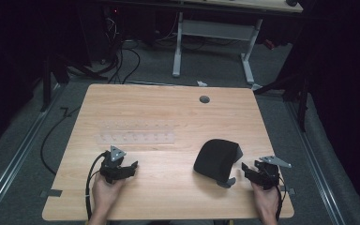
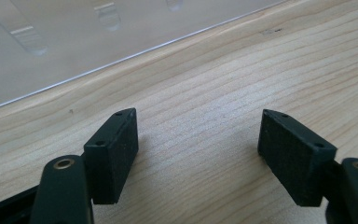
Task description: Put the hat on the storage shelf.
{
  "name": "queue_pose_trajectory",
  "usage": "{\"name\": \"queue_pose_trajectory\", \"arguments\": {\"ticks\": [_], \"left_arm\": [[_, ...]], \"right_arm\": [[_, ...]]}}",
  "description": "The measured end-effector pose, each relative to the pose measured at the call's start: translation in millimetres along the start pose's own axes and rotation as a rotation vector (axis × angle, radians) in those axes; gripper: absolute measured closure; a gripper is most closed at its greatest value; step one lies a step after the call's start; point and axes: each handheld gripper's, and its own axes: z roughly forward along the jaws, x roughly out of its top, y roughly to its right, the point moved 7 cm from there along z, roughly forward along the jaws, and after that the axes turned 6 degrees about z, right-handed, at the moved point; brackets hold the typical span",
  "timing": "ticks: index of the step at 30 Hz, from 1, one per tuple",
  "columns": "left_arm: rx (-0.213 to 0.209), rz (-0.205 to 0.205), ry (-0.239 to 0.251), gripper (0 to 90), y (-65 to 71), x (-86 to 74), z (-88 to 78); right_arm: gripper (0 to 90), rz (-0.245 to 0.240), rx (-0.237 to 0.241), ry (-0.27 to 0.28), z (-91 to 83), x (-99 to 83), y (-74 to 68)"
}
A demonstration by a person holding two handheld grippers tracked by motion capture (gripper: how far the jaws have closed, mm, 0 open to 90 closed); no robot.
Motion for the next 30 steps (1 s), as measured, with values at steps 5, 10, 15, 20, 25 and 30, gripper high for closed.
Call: {"name": "queue_pose_trajectory", "arguments": {"ticks": [5, 10, 15, 20, 25, 30], "left_arm": [[-0.001, 0.000, 0.000, 28.9, 0.1, 0.0, 0.0], [0.000, 0.000, 0.000, 28.9, 0.1, 0.0, 0.0], [-0.001, 0.000, 0.000, 28.7, 0.1, -0.1, 0.0], [-0.001, 0.000, 0.000, 28.7, 0.2, -0.1, 0.0], [-0.001, 0.001, -0.001, 28.7, 0.2, -0.1, 0.0], [-0.001, 0.001, -0.001, 28.6, 0.2, -0.1, 0.0]], "right_arm": [[39.9, 0.008, 0.046, 0.045, -14.1, 4.9, -5.1], [38.1, 0.005, 0.085, 0.071, -19.5, 10.8, -12.0], [32.5, -0.002, 0.146, 0.091, -20.4, 24.4, -24.7], [28.5, -0.018, 0.166, 0.067, -11.9, 31.7, -32.9], [26.5, -0.015, 0.184, 0.053, -5.4, 36.8, -37.6], [24.6, -0.008, 0.199, 0.039, 3.1, 42.3, -40.1]]}}
